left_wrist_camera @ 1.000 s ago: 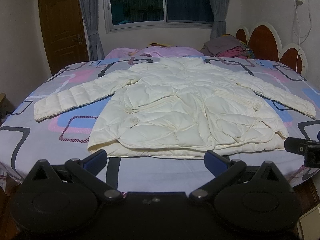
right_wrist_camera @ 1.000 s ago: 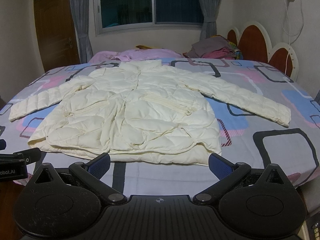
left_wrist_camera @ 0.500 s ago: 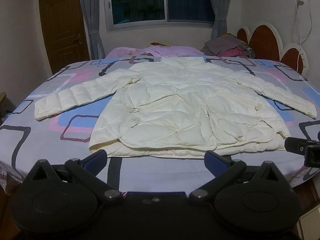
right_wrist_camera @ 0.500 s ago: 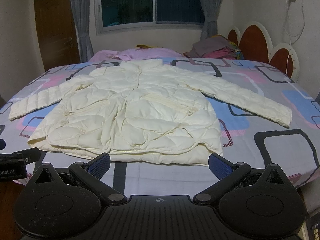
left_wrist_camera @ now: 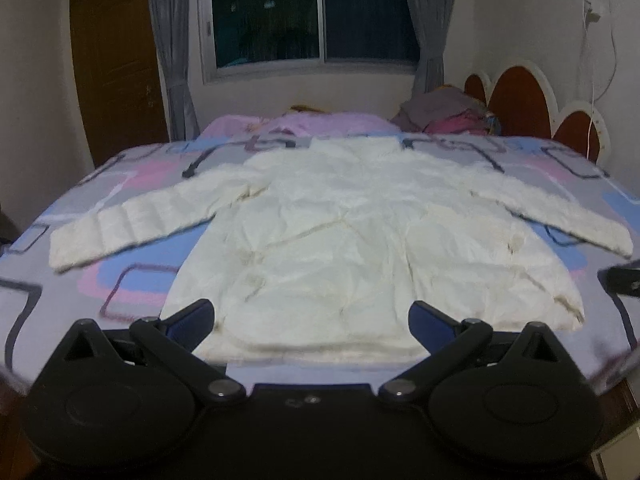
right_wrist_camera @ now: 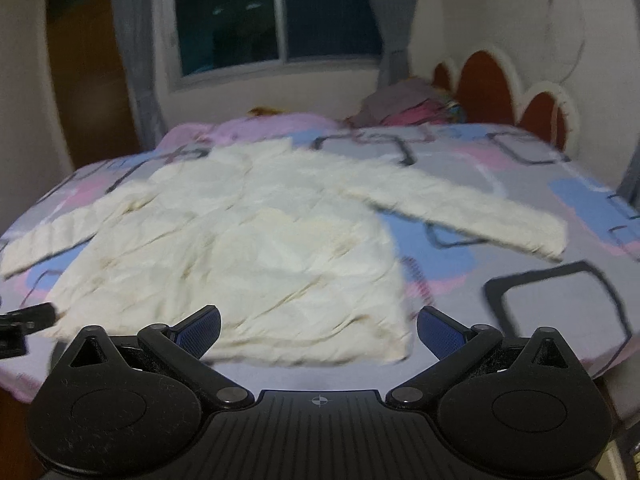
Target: Fold large clothes
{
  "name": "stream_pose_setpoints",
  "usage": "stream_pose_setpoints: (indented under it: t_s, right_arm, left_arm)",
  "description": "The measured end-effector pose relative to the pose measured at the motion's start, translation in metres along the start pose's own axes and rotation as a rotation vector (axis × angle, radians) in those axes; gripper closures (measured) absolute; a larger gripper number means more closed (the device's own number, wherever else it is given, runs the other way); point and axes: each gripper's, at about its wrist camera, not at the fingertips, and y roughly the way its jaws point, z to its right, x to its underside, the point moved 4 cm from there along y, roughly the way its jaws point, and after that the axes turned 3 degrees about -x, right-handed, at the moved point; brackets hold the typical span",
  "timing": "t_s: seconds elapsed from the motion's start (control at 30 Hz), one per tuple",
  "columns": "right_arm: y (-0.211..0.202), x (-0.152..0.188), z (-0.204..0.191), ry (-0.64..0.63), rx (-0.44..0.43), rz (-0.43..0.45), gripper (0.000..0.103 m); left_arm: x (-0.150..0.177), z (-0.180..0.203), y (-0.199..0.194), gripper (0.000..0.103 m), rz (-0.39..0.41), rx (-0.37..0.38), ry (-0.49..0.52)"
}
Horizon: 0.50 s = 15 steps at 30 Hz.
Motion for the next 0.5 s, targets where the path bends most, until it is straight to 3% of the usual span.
stream_pose_setpoints:
  t_s: [0.13,0.43,0.5]
  right_arm:
    - [0.020,-0.020,0.061,0.120,0.063,0.071,0.000]
    - [0.103,-0.042,0.230,0.524,0.174,0.103,0.001]
    - [0.122,-0.045,0.262,0.612,0.174,0.102,0.030]
  left_arm:
    - [-0.021,0.014,0.028,0.000,0.056,-0.026,0.048]
    - [-0.063,0.042,0.109,0.000,-0.001,0.075,0.026]
    - [-0.076,0.048,0.130,0.000,-0.008,0.083,0.014]
